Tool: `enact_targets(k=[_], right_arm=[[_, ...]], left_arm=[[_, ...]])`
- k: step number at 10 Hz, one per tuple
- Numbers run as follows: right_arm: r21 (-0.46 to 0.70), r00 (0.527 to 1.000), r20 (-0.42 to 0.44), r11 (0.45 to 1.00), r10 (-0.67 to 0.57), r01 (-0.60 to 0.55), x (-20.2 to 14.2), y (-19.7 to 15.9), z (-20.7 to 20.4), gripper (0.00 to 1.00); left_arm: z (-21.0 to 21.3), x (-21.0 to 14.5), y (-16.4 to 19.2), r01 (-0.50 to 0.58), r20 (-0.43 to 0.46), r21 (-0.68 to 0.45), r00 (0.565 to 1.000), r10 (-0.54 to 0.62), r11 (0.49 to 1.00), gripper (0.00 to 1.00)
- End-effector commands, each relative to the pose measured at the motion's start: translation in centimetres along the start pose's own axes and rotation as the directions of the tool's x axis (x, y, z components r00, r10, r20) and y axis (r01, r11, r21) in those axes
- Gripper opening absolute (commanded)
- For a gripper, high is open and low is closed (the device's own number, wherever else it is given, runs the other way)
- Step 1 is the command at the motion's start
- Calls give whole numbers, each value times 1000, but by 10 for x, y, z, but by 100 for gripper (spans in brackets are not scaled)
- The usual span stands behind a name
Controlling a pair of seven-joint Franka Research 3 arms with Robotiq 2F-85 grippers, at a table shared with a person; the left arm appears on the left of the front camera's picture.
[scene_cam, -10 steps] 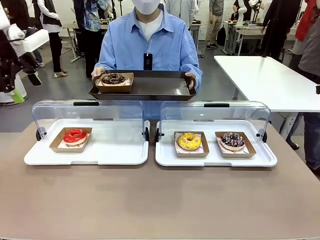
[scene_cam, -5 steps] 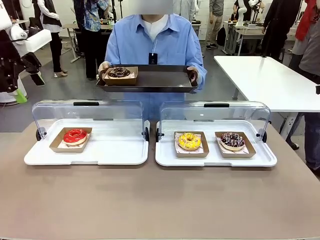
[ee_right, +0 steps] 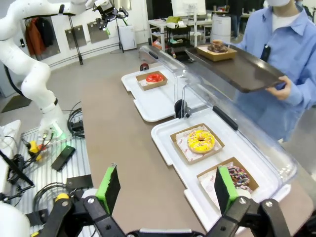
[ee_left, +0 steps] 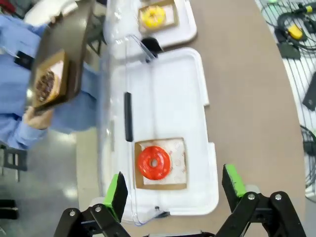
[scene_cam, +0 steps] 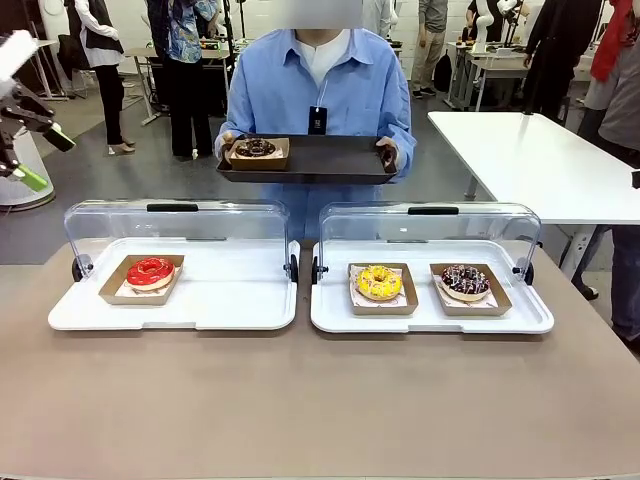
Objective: Provide the desired donut to the person.
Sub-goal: Pick up and lift the Paper togo box containing the Donut pointed at by the person.
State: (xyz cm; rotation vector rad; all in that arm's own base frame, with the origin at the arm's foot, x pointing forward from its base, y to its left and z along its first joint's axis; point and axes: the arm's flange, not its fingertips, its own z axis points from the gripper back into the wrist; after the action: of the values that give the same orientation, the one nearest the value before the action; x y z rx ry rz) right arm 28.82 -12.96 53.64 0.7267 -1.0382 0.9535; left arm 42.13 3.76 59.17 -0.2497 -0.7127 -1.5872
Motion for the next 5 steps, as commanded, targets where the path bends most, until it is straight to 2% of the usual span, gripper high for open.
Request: enact_targets(k=[1, 3, 5], right_arm=[[5, 999, 32, 1000, 14, -14, 2, -3, -1, 100], [5, 999, 32, 1000, 14, -14, 2, -3, -1, 100], [5, 999, 32, 1000, 14, -14, 2, -3, -1, 100]], left_arm=[[4, -25, -21, -57, 208, 8, 977, 54, 998, 100], [18, -47, -17, -175, 284, -47, 942, 181, 983, 100], [20, -71, -39, -253, 385, -28, 890, 244, 967, 100]])
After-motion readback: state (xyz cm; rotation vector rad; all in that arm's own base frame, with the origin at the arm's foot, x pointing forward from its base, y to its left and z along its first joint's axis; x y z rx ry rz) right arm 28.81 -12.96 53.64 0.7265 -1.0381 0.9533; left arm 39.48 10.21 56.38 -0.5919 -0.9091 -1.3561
